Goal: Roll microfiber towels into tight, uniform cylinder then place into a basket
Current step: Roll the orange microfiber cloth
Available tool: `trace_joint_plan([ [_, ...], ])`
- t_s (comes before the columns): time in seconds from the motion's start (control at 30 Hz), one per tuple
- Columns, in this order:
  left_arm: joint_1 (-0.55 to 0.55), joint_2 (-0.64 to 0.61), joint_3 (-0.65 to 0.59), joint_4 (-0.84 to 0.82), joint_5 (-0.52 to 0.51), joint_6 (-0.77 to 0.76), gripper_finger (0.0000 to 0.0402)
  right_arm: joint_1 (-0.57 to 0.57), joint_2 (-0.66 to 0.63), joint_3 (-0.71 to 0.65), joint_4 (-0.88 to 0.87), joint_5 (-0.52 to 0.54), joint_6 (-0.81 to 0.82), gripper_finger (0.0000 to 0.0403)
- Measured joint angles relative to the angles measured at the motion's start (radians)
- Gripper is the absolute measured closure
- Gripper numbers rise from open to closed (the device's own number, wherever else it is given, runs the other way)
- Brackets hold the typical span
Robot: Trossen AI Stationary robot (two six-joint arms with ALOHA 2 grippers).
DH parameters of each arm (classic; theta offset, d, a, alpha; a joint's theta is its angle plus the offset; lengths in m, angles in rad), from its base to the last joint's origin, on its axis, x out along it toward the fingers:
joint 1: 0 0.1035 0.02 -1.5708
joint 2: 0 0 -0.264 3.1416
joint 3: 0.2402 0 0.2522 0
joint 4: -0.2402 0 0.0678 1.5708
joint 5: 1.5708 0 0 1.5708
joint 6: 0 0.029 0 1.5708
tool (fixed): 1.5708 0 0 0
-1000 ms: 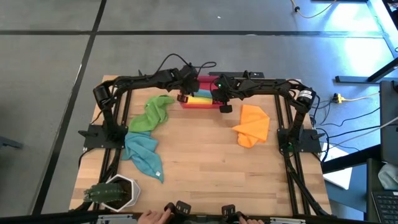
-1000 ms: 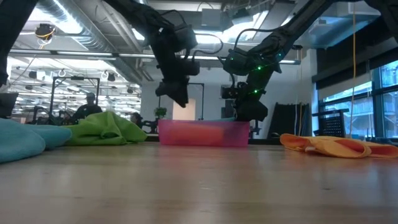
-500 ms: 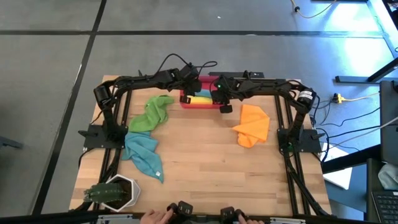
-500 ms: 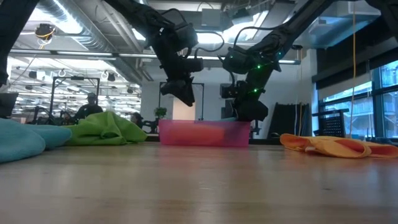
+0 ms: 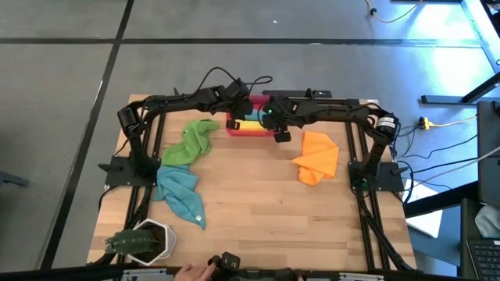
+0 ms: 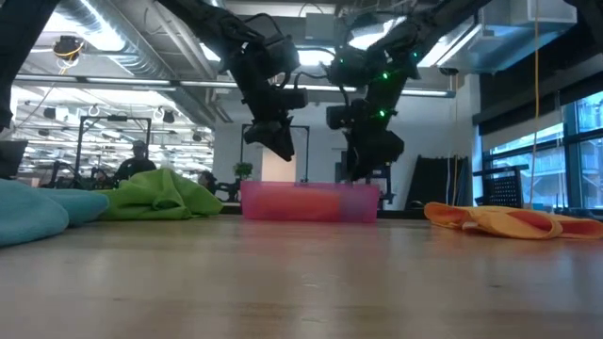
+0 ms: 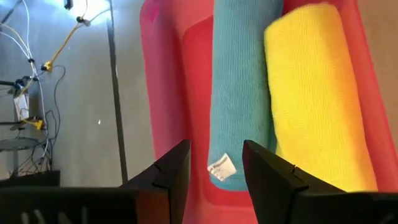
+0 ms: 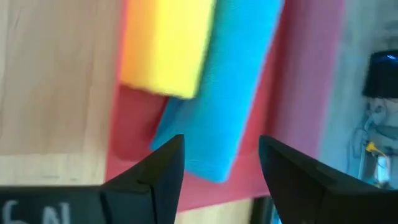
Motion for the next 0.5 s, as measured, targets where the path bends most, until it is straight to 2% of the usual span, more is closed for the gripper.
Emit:
trace_joint_plan([
  [0.13, -0.007, -0.038, 0.000, -0.020, -0.022, -0.039, 0.0267, 0.010, -0.003, 0.071, -0.079, 0.016, 0.076, 0.0206],
  [0.27, -0.039, -0.128, 0.000, -0.028, -0.026, -0.061, 0.0272, 0.018, -0.032, 0.131, -0.160, 0.012, 0.123, 0.0232],
  [0.37, -0.073, -0.234, 0.000, -0.037, -0.015, -0.120, 0.0275, 0.023, -0.094, 0.140, -0.187, -0.051, 0.161, 0.0256],
  [0.43, -0.091, -0.317, 0.000, -0.049, 0.051, -0.199, 0.0275, 0.025, -0.155, 0.141, -0.204, -0.119, 0.207, 0.0270],
  [0.5, -0.099, -0.402, 0.000, -0.075, 0.180, -0.281, 0.0275, 0.028, -0.218, 0.142, -0.227, -0.185, 0.275, 0.0281],
])
